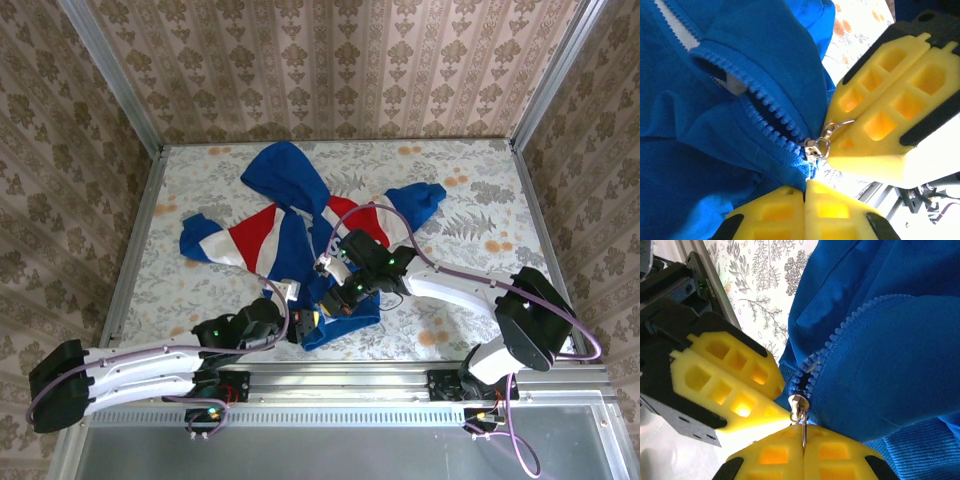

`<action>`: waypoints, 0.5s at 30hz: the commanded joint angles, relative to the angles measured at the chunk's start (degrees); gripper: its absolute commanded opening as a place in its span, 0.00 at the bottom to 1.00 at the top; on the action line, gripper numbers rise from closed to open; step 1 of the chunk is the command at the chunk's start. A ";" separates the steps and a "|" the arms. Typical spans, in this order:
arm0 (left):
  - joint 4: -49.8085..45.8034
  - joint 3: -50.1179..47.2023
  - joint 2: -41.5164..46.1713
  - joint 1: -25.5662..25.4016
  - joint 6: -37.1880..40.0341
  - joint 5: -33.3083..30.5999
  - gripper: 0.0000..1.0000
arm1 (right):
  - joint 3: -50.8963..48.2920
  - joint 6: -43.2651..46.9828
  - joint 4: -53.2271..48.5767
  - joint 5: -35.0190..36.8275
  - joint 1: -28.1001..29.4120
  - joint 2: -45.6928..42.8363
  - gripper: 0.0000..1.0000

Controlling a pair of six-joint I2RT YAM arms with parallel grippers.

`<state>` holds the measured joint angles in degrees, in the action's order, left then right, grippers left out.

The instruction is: Zip up the jacket

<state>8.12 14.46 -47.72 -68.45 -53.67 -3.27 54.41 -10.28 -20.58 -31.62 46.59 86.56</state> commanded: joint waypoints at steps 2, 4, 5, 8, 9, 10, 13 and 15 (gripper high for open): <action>-4.71 1.51 -2.25 -1.94 2.16 1.40 0.00 | 1.99 -3.57 3.74 2.96 -0.27 -1.81 0.00; -4.80 1.93 -3.22 -2.21 2.39 1.81 0.00 | 1.54 -3.77 4.89 3.35 -0.26 -2.18 0.00; -4.93 2.06 -3.46 -2.35 2.51 1.94 0.00 | 1.48 -3.73 5.08 3.55 -0.27 -2.31 0.00; -5.72 2.24 -3.73 -2.44 2.69 2.54 0.00 | 1.52 -3.00 5.24 5.25 -0.26 -2.71 0.00; -6.12 2.28 -3.53 -2.46 2.82 2.86 0.00 | 1.62 -2.73 5.28 6.04 -0.31 -2.73 0.00; -6.92 2.48 -3.32 -2.42 3.02 3.08 0.00 | 1.77 -2.56 5.26 6.74 -0.39 -2.89 0.00; -9.60 3.20 -2.48 -2.48 3.68 3.97 0.00 | 2.38 -2.28 5.88 8.43 -0.89 -3.13 0.00; -10.73 3.47 -1.50 -2.48 4.14 4.92 0.00 | 3.13 -2.13 6.50 8.38 -1.32 -3.03 0.00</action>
<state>5.02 17.08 -50.11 -69.45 -51.59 -3.46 54.43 -12.40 -19.90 -27.49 46.70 85.93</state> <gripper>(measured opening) 0.048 0.039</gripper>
